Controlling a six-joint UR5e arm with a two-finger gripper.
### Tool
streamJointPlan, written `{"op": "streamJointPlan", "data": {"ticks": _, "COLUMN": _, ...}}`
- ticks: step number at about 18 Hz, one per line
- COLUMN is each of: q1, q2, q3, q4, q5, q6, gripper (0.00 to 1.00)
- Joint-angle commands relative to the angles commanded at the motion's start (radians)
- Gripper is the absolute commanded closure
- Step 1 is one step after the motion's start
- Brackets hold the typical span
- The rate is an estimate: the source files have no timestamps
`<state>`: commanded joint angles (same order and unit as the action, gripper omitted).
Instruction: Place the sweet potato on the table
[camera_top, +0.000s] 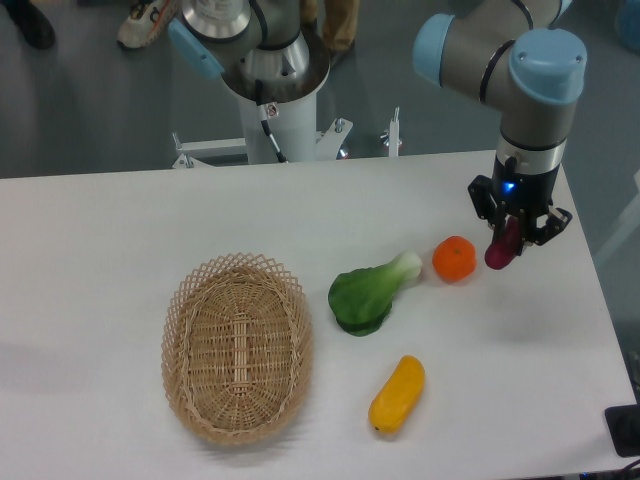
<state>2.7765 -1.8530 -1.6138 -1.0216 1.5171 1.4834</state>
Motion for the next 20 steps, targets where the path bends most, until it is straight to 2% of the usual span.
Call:
{"op": "streamJointPlan", "data": {"ticks": 16, "q1": 0.0, "q2": -0.002, "q3": -0.018, "q4": 0.008, "q5": 0.003, "q6": 0.0, "gripper": 0.74}}
{"op": "streamJointPlan", "data": {"ticks": 19, "q1": -0.006, "q2": -0.024, "q3": -0.018, "q4": 0.02, "q5": 0.005, "q6": -0.017, "gripper": 0.74}}
{"op": "streamJointPlan", "data": {"ticks": 20, "q1": -0.006, "q2": -0.049, "q3": -0.012, "q4": 0.032, "q5": 0.003, "q6": -0.018, "gripper": 0.74}}
